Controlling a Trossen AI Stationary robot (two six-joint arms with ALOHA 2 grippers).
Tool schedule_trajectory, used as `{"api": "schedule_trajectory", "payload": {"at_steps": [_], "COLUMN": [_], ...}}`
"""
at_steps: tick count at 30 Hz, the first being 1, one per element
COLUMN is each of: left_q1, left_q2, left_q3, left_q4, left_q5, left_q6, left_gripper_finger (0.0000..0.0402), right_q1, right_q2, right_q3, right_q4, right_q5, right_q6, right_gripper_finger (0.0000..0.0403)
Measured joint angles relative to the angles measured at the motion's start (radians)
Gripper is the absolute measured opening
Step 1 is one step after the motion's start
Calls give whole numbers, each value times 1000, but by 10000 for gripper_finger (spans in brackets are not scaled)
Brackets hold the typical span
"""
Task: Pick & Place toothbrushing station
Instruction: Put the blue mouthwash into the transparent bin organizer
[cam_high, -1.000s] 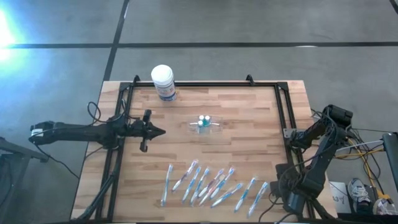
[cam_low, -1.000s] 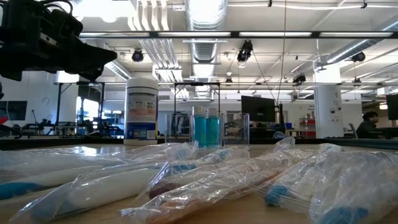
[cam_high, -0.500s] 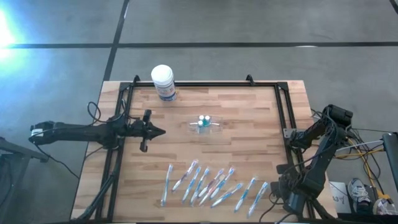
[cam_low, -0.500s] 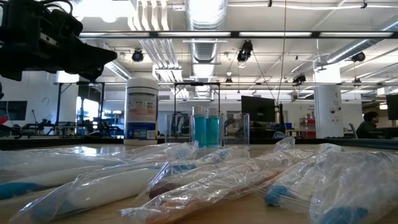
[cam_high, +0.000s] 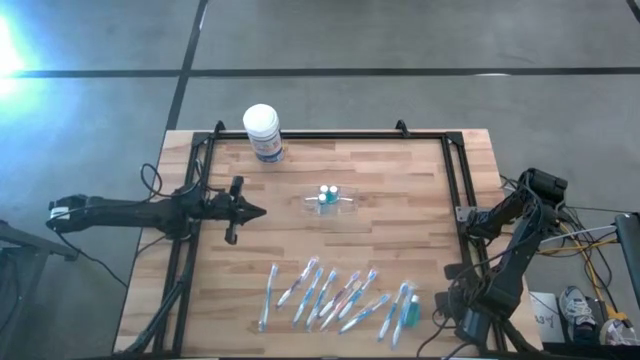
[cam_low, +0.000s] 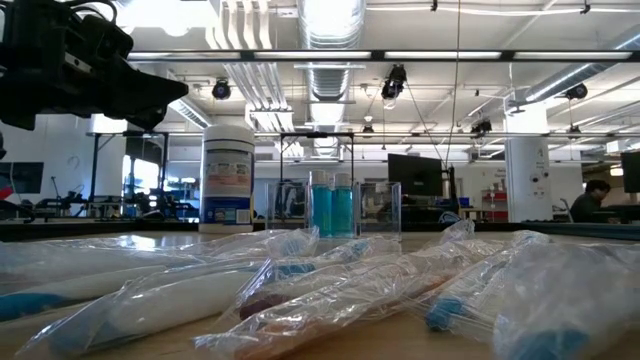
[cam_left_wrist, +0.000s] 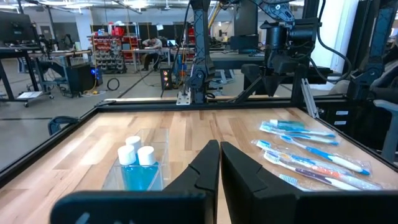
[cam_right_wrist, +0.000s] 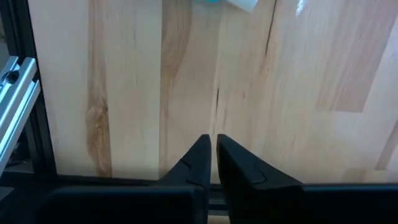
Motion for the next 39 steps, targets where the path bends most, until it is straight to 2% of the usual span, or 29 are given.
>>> {"api": "schedule_trajectory", "payload": {"at_steps": [6,10,13,17,23,28,34,39], "left_q1": [0,0,0,0,0,0,0,0], "left_q2": [0,0,0,0,0,0,1,1], "left_q3": [0,0,0,0,0,0,0,0], "left_q4": [0,0,0,0,0,0,-6,-30], "left_q5": [0,0,0,0,0,0,0,31], "left_q6": [-2,-2,-5,-30,-72,-84,-103,-116], "left_gripper_finger": [21,21,21,21,21,21,21,21], "right_q1": [-7,-30,-81,-153,-173,-176,-175,-183], "right_q2": [-4,-6,-6,-6,-6,-6,-5,60], "right_q3": [1,14,15,0,-17,-19,-78,-92], "right_q4": [-1,56,93,143,213,223,399,515], "right_q5": [9,91,142,88,56,49,53,53], "right_q6": [49,79,170,269,335,524,838,913], "right_gripper_finger": [11,14,20,36,74,119,180,222]}}
